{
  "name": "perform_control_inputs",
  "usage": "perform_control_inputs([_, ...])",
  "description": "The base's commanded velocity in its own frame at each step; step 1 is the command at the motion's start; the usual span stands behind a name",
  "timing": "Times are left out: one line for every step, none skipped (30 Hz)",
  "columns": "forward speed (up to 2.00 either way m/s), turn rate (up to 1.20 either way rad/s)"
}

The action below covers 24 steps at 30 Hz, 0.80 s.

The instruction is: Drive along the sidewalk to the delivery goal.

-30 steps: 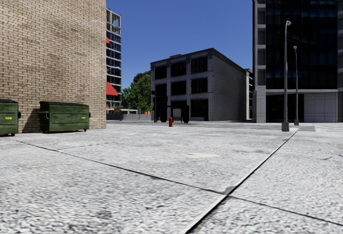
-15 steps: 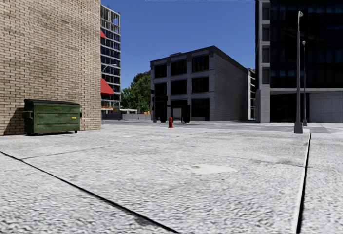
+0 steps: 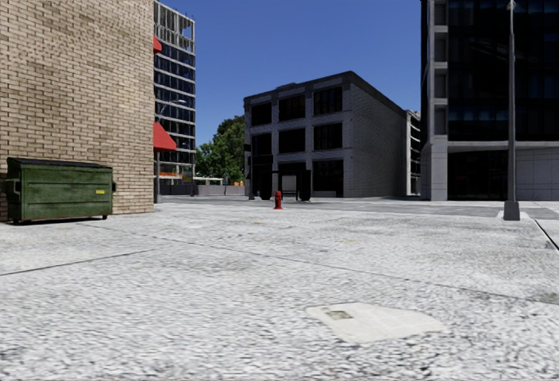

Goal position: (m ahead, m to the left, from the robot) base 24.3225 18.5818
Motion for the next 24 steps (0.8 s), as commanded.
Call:
perform_control_inputs([2.0,0.0])
perform_control_inputs([2.0,0.0])
perform_control_inputs([2.0,0.0])
perform_control_inputs([2.0,0.0])
perform_control_inputs([2.0,0.0])
perform_control_inputs([2.0,0.0])
perform_control_inputs([2.0,0.0])
perform_control_inputs([2.0,0.0])
perform_control_inputs([2.0,0.0])
perform_control_inputs([2.0,0.0])
perform_control_inputs([2.0,0.0])
perform_control_inputs([2.0,0.0])
perform_control_inputs([2.0,0.0])
perform_control_inputs([2.0,0.0])
perform_control_inputs([2.0,0.0])
perform_control_inputs([2.0,0.0])
perform_control_inputs([2.0,0.0])
perform_control_inputs([2.0,0.0])
perform_control_inputs([2.0,0.0])
perform_control_inputs([2.0,0.0])
perform_control_inputs([2.0,0.0])
perform_control_inputs([2.0,0.0])
perform_control_inputs([2.0,0.0])
perform_control_inputs([2.0,0.0])
